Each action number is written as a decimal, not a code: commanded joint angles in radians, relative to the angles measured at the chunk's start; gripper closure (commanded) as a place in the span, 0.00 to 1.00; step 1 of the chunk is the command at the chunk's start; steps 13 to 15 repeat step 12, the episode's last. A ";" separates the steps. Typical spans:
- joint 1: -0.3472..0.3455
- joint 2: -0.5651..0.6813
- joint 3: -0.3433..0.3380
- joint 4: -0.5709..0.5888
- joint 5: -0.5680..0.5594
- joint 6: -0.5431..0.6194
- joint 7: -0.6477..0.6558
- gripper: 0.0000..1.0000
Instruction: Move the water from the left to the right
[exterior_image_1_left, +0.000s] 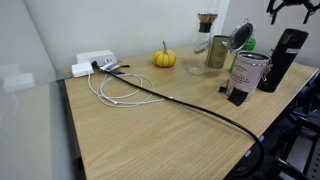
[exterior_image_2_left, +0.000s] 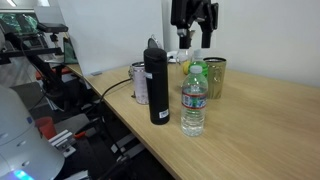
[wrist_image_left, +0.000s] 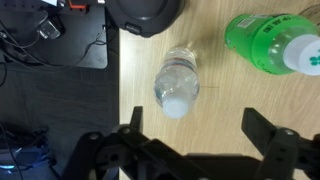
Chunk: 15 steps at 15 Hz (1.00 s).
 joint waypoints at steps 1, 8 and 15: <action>-0.001 -0.030 0.013 0.037 -0.010 -0.110 -0.011 0.00; -0.001 -0.055 0.020 0.052 -0.011 -0.181 -0.002 0.00; -0.001 -0.054 0.020 0.052 -0.012 -0.182 -0.002 0.00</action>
